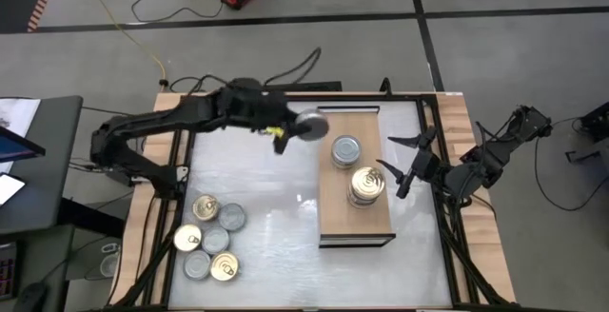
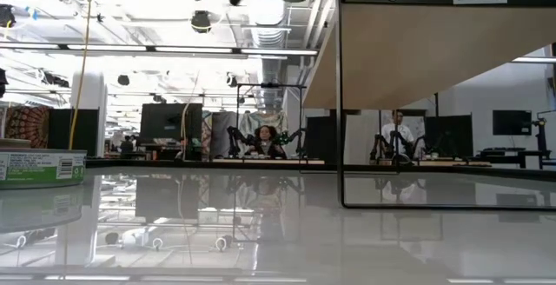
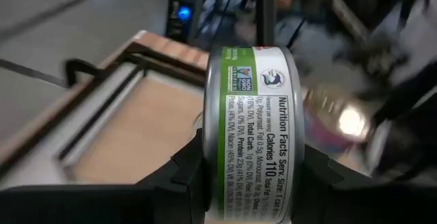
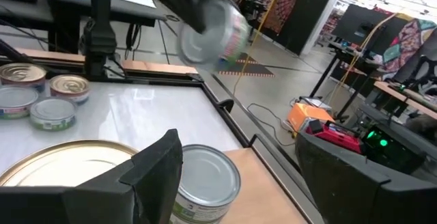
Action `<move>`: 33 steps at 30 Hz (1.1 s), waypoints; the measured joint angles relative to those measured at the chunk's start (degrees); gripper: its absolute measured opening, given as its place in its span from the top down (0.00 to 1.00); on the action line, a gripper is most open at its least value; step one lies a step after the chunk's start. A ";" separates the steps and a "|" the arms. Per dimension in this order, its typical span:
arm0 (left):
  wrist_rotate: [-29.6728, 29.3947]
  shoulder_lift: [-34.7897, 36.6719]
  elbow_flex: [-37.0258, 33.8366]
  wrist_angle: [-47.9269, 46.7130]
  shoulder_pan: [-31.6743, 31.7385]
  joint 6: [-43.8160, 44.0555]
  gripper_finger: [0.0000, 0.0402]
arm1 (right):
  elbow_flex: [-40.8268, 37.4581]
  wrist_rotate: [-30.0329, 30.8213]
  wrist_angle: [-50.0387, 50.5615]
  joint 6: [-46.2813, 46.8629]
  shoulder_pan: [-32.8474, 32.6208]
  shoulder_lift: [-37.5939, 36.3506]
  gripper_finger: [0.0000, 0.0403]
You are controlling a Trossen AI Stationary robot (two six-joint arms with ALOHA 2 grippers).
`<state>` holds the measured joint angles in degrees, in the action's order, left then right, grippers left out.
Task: Stack canned seafood by type on shelf
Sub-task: Stack the green tuna can on top of the green tuna can
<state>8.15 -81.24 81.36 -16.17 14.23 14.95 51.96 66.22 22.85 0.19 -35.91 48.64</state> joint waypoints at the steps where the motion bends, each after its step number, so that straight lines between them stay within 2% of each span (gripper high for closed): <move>1: 1.83 -1.24 0.00 1.85 0.65 2.21 0.67 | 0.00 -0.06 0.00 0.00 -0.04 0.00 0.23; 8: 13.39 -10.33 0.00 11.70 1.85 7.50 0.66 | 0.00 -0.15 0.03 -0.07 -0.04 0.00 0.23; 13: 17.45 -14.49 0.00 18.11 2.07 11.70 0.66 | 0.00 -0.15 -0.17 -0.61 0.05 -0.02 0.23; 26: 18.84 -20.37 -0.02 26.41 3.51 19.22 0.66 | 0.00 -0.17 -1.34 -3.09 0.05 0.00 0.23; 33: 19.05 -20.27 -0.02 26.23 3.05 20.06 0.66 | 0.00 -0.18 -2.66 -4.92 0.05 -0.02 0.23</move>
<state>27.20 -101.51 81.34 10.07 17.28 35.01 51.96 66.04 20.18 -4.73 -35.86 48.62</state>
